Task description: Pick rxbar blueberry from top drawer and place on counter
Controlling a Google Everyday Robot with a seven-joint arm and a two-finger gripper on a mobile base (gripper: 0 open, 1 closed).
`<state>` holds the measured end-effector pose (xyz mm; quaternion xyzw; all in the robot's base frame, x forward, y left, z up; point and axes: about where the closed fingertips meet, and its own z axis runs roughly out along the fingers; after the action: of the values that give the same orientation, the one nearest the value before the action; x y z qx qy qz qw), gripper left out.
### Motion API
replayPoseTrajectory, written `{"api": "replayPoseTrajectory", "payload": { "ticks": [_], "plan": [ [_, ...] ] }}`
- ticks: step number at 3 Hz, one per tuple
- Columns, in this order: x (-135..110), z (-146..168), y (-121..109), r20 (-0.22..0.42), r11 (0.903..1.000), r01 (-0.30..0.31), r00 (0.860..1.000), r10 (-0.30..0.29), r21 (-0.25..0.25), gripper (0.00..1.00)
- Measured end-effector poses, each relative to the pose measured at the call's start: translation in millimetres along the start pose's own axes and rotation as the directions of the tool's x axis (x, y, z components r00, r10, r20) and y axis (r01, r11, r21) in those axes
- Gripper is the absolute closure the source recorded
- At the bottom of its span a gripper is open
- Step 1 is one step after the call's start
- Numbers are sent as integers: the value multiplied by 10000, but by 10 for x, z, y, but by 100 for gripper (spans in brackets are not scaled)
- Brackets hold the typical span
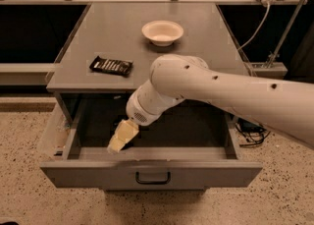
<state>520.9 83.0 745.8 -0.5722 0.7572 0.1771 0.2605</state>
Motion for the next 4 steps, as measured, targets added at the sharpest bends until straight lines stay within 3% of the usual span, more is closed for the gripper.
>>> {"api": "replayPoseTrajectory", "payload": {
  "ticks": [1, 2, 3, 4],
  "plan": [
    [-12, 45, -21, 47, 10000, -40, 10000, 40, -79, 0],
    [27, 3, 15, 25, 9992, -250, 9997, 250, 321, 0],
    [138, 7, 103, 6, 9899, -579, 9983, 583, 1296, 0],
    [128, 176, 97, 327, 9805, -916, 9956, 873, 1739, 0]
  ]
}}
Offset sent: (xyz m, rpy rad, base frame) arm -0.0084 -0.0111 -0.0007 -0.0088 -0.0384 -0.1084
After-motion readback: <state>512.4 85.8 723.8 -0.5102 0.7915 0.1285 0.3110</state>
